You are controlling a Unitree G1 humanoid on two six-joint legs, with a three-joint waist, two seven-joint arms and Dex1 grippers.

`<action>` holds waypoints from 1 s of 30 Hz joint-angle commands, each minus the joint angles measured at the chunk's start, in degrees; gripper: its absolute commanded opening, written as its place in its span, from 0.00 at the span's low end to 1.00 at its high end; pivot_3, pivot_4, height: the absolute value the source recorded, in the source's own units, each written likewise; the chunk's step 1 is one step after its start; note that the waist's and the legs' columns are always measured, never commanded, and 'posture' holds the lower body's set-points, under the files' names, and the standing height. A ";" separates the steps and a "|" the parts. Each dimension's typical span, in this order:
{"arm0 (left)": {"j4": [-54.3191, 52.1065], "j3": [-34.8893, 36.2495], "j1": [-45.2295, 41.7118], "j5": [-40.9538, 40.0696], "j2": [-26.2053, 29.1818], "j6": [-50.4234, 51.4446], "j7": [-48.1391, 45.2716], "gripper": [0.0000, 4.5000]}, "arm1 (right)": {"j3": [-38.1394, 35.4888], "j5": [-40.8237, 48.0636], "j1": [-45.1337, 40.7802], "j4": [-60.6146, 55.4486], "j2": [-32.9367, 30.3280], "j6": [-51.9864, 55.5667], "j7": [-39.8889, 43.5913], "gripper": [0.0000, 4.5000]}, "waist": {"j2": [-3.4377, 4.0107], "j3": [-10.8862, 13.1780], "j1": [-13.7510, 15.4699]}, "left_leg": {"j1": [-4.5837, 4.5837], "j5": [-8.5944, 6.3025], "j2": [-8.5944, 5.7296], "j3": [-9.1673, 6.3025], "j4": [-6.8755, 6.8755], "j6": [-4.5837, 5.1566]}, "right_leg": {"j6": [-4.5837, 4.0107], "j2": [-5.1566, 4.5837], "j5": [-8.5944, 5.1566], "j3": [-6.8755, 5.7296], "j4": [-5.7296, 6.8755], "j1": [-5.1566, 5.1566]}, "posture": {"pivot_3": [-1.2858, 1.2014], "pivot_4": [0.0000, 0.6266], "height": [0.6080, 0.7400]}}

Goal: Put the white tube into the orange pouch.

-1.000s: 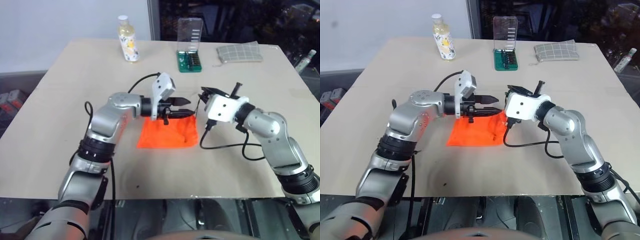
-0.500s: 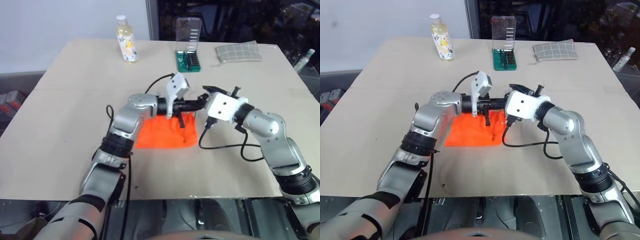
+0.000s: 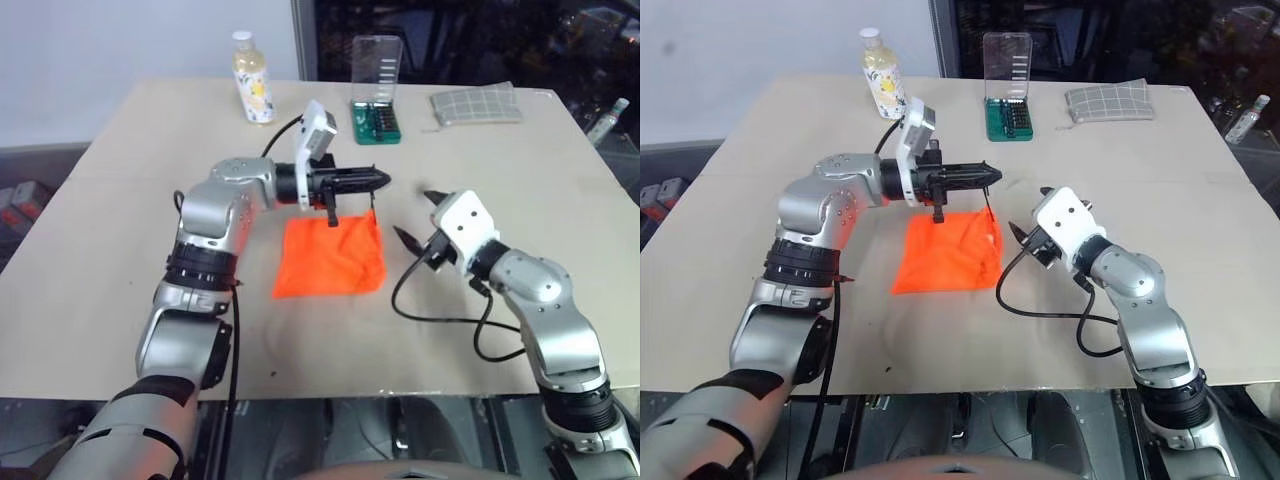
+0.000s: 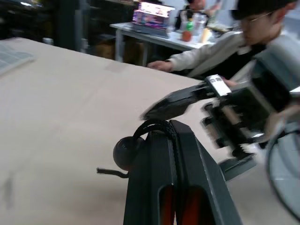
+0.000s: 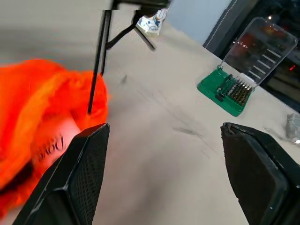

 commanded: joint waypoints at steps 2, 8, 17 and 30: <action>-6.21 -2.19 0.37 -1.60 3.94 0.07 -8.18 0.00 | -0.51 1.11 -0.64 1.20 -0.14 -3.84 -1.57 0.85 | 0.00 0.00 -0.04 | -0.01 0.00 0.01 -0.01 -0.01 0.00 | 0.00 0.02 0.00 0.00 0.00 -0.01 | 0.52 0.24 1.00; -11.31 -11.05 7.32 5.33 10.38 -13.51 -20.07 0.00 | -0.23 1.65 9.09 -3.47 -6.93 -2.10 1.65 0.85 | 0.01 -0.01 0.31 | -0.03 -0.01 0.00 0.03 -0.13 -0.01 | -0.12 -0.12 -0.06 0.03 -0.06 -0.01 | 0.52 0.24 1.00; 2.75 -19.65 10.55 19.73 14.91 -41.29 -22.88 0.00 | 2.64 2.57 16.58 -9.45 -8.84 0.07 0.98 0.85 | 0.00 -0.03 0.14 | 0.08 -0.02 0.19 0.17 -0.04 0.00 | -0.24 -0.08 -0.14 0.10 -0.03 -0.04 | 0.52 0.24 1.00; 6.30 -13.07 7.62 15.70 7.82 -36.49 -19.75 0.00 | 2.52 20.02 10.70 -9.44 -8.27 8.85 10.63 0.85 | -0.03 -0.03 0.81 | -0.07 -0.04 0.23 0.08 0.10 0.03 | -0.23 -0.02 -0.12 0.02 -0.02 -0.04 | 0.52 0.24 1.00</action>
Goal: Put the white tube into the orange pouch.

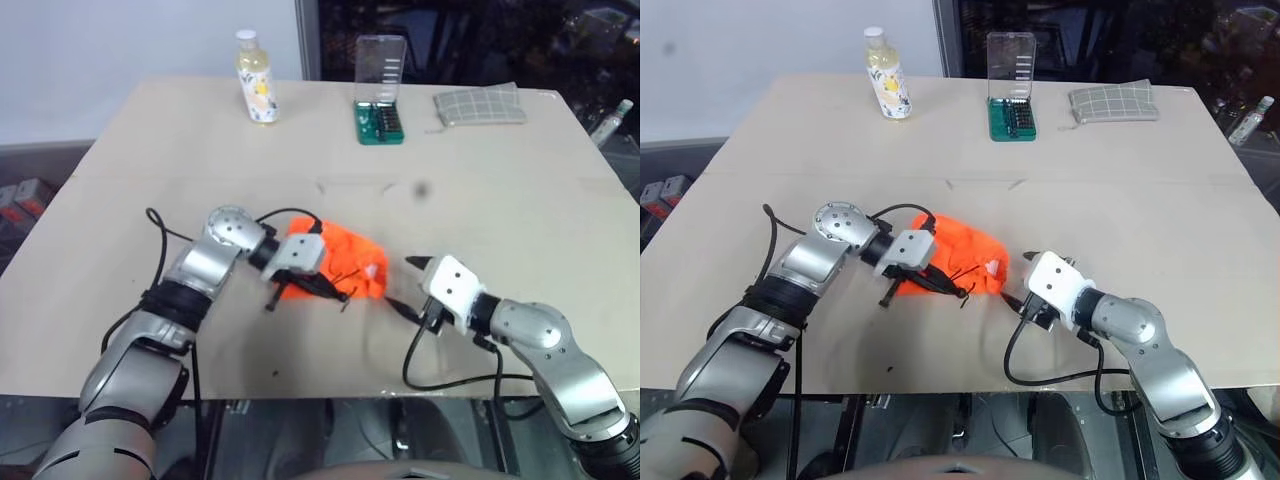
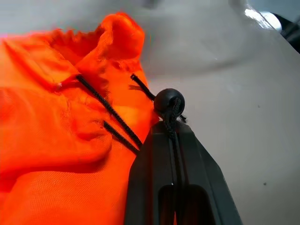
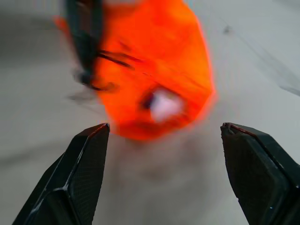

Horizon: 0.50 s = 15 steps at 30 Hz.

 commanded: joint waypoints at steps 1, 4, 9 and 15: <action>-3.07 3.99 -2.90 -3.88 -2.13 5.10 1.87 0.00 | -2.28 6.68 -0.41 -2.11 -1.12 4.29 2.40 0.85 | 0.00 0.00 0.21 | 0.00 0.00 0.01 -0.04 0.05 0.00 | 0.00 0.00 0.00 -0.03 0.02 0.02 | 0.52 0.24 1.00; -4.56 5.37 -3.57 -4.91 -3.47 7.48 3.09 0.00 | -4.55 10.80 -0.51 -1.91 0.99 5.58 0.70 0.85 | 0.00 0.00 0.44 | -0.03 -0.01 -0.01 -0.09 0.13 0.00 | 0.00 -0.04 0.00 -0.03 0.01 0.04 | 0.52 0.24 1.00; -5.95 5.73 -3.03 -4.83 -3.74 7.30 2.89 0.00 | -3.98 10.03 -2.68 1.42 1.79 3.93 -1.76 0.85 | 0.00 0.00 0.48 | -0.02 -0.01 -0.02 -0.03 0.13 0.01 | 0.01 0.01 0.02 -0.03 0.03 0.04 | 0.52 0.24 1.00; -6.44 5.71 -2.58 -4.55 -3.63 6.33 2.14 0.00 | -3.71 9.23 -4.80 5.23 2.59 1.47 -3.49 0.85 | 0.00 0.00 0.67 | -0.01 -0.01 -0.01 -0.01 0.16 0.01 | -0.01 0.06 0.01 -0.03 0.03 0.04 | 0.52 0.24 1.00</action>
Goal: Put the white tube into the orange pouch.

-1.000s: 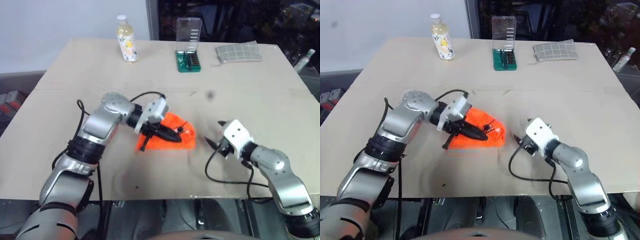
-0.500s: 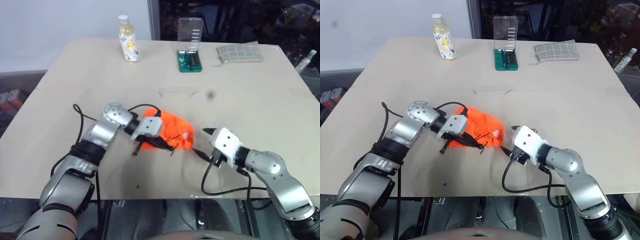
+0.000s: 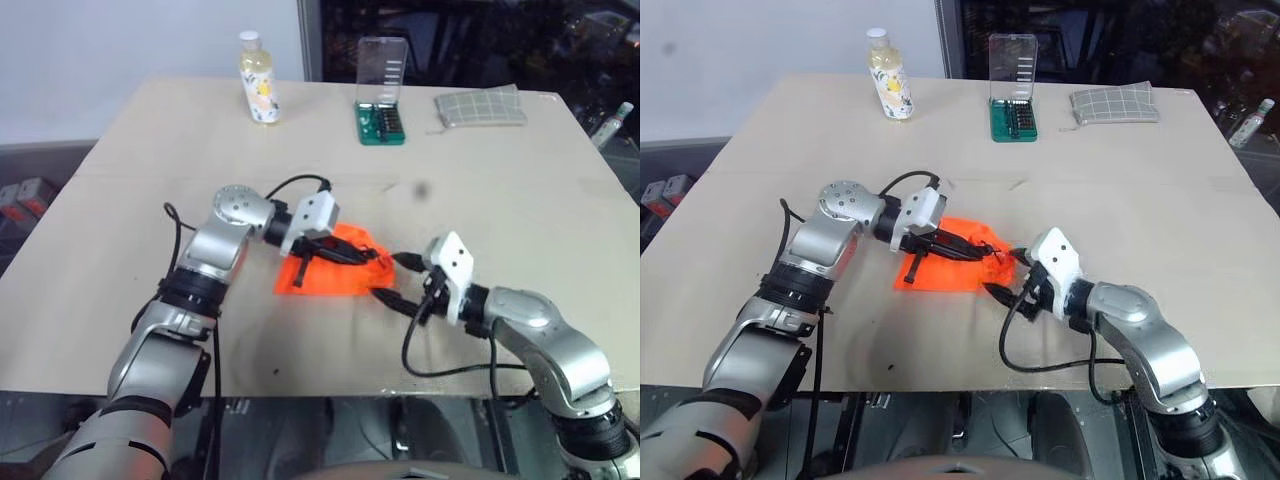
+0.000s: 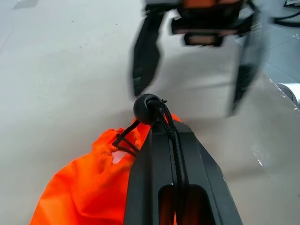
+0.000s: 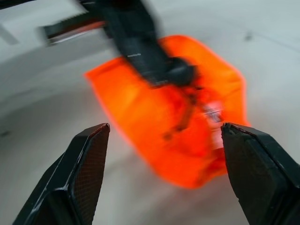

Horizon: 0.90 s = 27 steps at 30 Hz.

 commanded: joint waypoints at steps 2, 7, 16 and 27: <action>-2.23 0.98 0.28 -0.64 0.29 -1.22 -0.77 0.00 | -0.21 -0.66 -1.94 1.29 0.00 -3.46 -0.91 0.85 | 0.00 0.00 0.09 | -0.04 0.00 -0.03 -0.01 0.00 0.00 | 0.01 -0.01 0.01 0.00 -0.01 0.00 | 0.52 0.24 1.00; -3.03 1.07 0.69 -0.76 0.48 -1.29 -1.16 0.00 | 0.61 -0.97 -3.08 2.89 0.57 -5.23 -1.24 0.73 | 0.00 0.00 0.09 | -0.03 0.00 -0.05 -0.01 0.00 0.00 | 0.00 0.00 0.00 0.01 0.00 0.00 | 0.52 0.24 1.00; -4.45 1.31 0.81 -1.07 0.22 -0.11 -0.55 0.00 | 2.58 -0.52 -3.73 3.36 0.09 -5.25 -0.21 0.00 | 0.00 0.00 0.08 | -0.03 0.00 -0.04 -0.01 0.00 0.00 | 0.00 0.01 0.00 0.02 0.00 0.00 | 0.52 0.24 1.00; -8.53 3.71 1.72 -5.66 -0.47 13.13 4.37 0.00 | -1.80 -5.50 -5.61 1.22 -1.89 -8.51 -5.93 0.00 | 0.00 0.00 0.05 | -0.02 0.00 -0.04 -0.01 0.02 0.00 | 0.02 0.00 0.01 0.02 0.00 0.00 | 0.52 0.24 1.00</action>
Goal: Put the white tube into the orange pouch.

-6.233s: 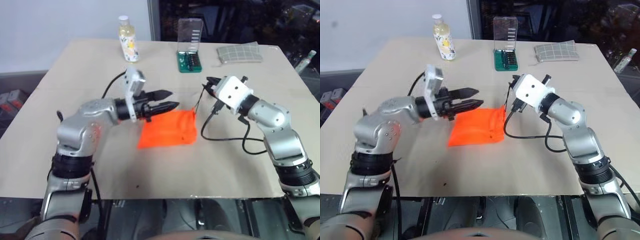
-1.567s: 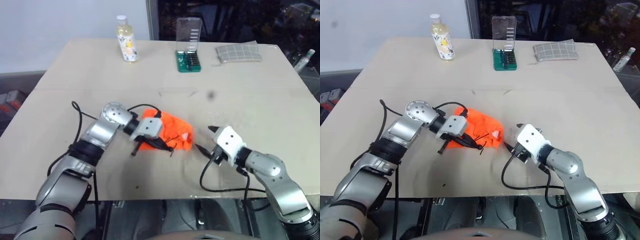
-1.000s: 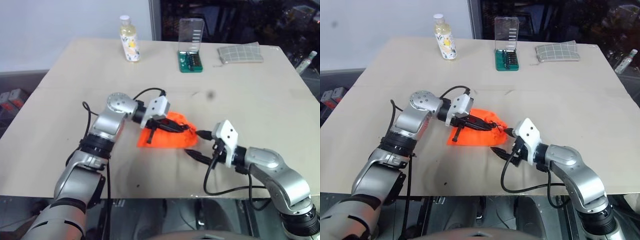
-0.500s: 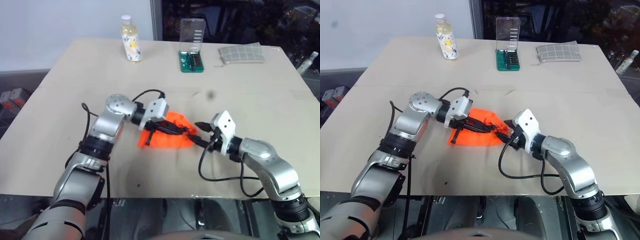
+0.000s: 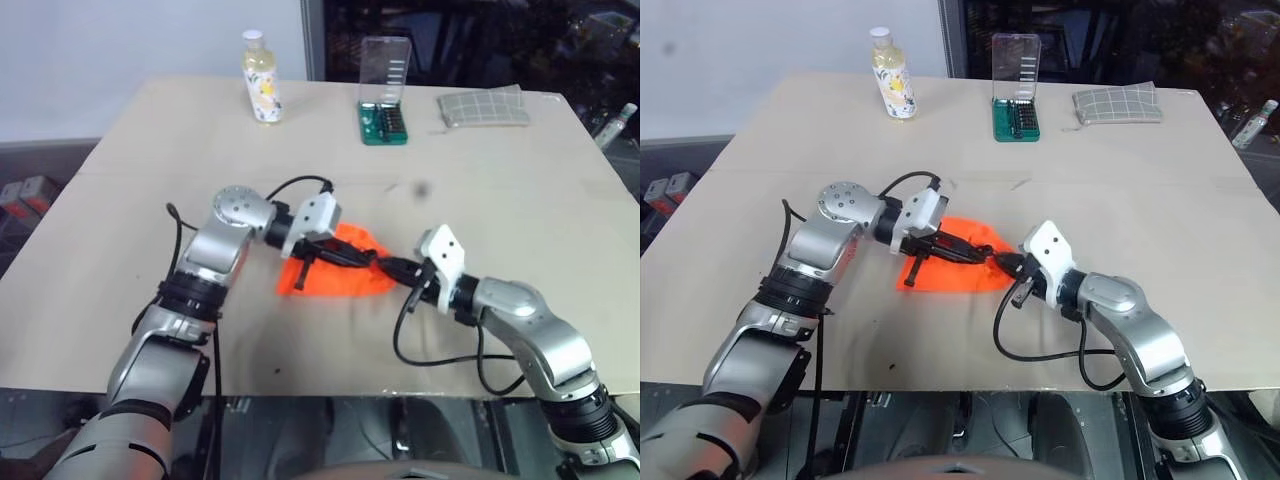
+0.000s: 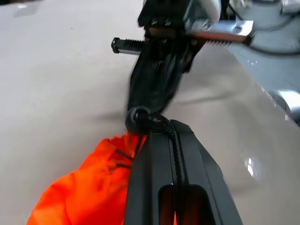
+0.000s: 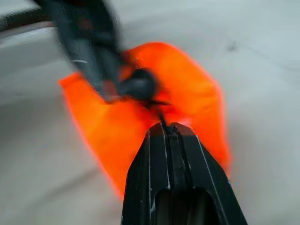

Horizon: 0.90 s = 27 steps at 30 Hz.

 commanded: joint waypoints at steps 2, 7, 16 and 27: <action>-5.56 3.83 1.37 -4.96 -0.98 9.24 4.95 0.17 | -4.14 -4.16 -2.69 -4.74 -1.49 -3.29 -4.89 0.00 | 0.00 0.00 -0.02 | 0.00 0.00 0.01 -0.02 0.00 0.00 | 0.04 0.02 0.02 0.00 0.00 0.00 | 0.52 0.24 1.00; -9.47 7.98 -0.27 -10.41 -4.00 24.27 14.87 0.46 | -4.95 -9.23 -5.79 -6.24 -3.25 -6.24 -7.84 0.00 | 0.00 0.01 0.02 | -0.01 0.00 -0.01 -0.03 0.00 0.00 | 0.19 0.03 0.10 0.00 0.01 0.00 | 0.52 0.24 1.00; -6.62 12.33 -7.37 -12.99 -10.93 30.50 27.20 0.46 | -5.21 -11.90 -8.95 -7.23 -5.52 -8.75 -7.35 0.00 | 0.00 0.01 0.01 | 0.00 0.00 -0.11 -0.03 0.02 0.00 | 0.21 0.03 0.12 0.00 -0.01 0.03 | 0.52 0.24 1.00; -5.31 8.13 -6.58 -8.17 -13.78 21.80 29.08 0.46 | -5.43 -10.90 -10.09 -9.64 -6.33 -6.19 -6.21 0.00 | 0.00 0.01 0.01 | 0.01 0.00 -0.10 -0.01 0.02 0.00 | 0.16 0.03 0.11 0.01 -0.01 0.03 | 0.52 0.24 1.00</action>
